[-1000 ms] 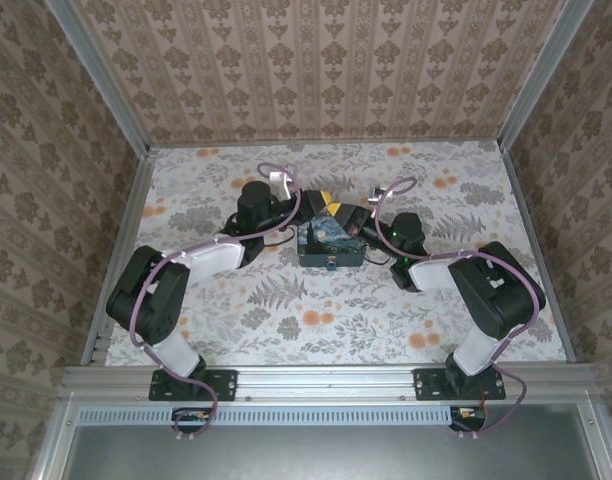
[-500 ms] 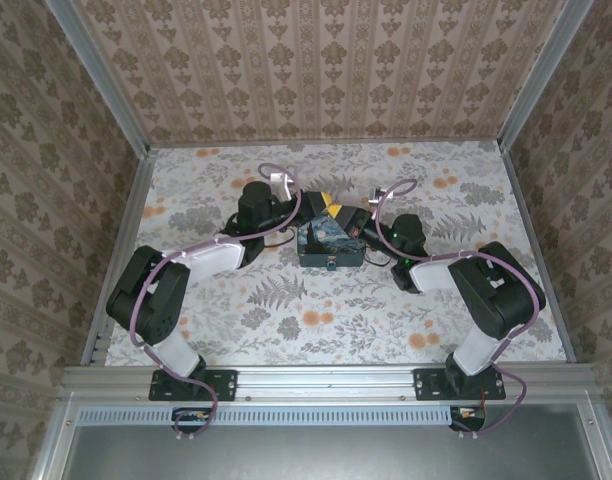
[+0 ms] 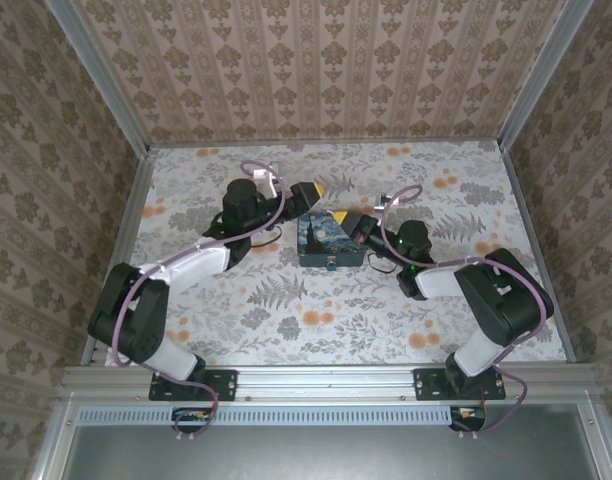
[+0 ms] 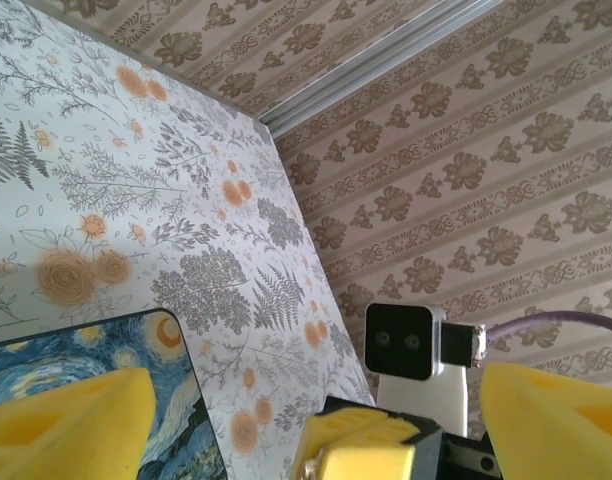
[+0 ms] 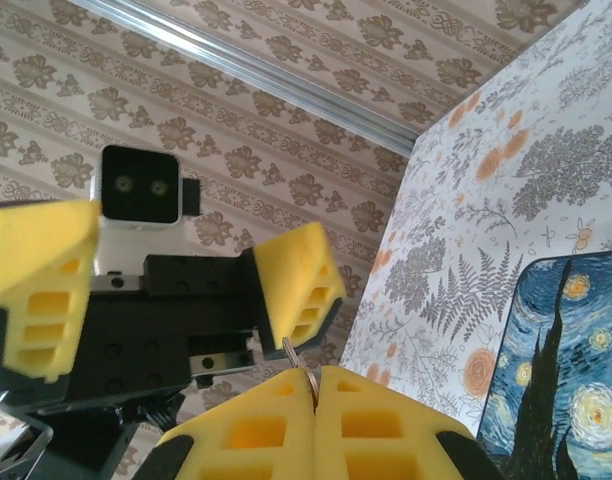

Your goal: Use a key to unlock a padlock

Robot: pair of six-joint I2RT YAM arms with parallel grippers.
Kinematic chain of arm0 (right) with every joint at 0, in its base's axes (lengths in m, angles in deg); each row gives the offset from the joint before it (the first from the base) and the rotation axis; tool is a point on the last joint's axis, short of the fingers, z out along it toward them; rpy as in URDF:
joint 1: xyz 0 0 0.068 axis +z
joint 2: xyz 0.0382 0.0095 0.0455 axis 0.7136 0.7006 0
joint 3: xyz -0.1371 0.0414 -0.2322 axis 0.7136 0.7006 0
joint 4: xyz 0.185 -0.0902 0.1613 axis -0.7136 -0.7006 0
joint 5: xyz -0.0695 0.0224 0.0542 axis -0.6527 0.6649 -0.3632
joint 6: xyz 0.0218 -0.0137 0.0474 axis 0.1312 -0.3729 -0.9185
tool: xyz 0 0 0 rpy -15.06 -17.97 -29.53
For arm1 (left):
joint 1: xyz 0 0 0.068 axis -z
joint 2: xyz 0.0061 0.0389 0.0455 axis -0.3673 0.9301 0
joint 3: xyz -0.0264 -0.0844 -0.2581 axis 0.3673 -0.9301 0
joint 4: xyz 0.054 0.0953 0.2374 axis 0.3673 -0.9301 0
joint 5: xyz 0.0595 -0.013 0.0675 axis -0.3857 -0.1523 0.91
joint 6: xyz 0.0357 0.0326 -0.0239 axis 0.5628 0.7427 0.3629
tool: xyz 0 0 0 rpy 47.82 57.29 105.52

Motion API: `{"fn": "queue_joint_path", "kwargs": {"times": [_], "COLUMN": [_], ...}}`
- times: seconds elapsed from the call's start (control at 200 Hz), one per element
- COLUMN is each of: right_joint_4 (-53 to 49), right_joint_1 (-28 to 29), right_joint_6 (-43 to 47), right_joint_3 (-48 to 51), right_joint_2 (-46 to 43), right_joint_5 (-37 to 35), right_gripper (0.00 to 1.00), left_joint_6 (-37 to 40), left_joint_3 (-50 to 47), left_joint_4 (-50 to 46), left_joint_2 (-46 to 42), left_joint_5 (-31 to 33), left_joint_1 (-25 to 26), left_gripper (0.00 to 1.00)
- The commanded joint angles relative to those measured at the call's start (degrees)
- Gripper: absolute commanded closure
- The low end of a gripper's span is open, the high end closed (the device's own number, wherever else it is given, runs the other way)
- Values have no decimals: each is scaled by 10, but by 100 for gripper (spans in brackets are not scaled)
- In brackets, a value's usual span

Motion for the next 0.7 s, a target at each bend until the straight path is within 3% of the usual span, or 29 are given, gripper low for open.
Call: {"fn": "queue_joint_path", "kwargs": {"times": [0.0, 0.305, 0.5, 0.695], "right_joint_4": [-30, -219, -214, -212], "right_joint_1": [-6, -16, -20, -25], "right_joint_6": [15, 33, 14, 14], "right_joint_3": [13, 11, 15, 11], "right_joint_2": [-30, -89, -70, -56], "right_joint_5": [0, -51, -48, -49], "right_gripper": [100, 100, 100, 100], "left_joint_6": [56, 183, 200, 207], "left_joint_3": [-20, -71, -110, -111], "left_joint_4": [-62, -212, -190, -131], "left_joint_2": [-40, -79, -32, 48], "left_joint_5": [16, 105, 156, 177], "left_joint_1": [5, 107, 175, 190], "left_gripper": [6, 5, 8, 13]}}
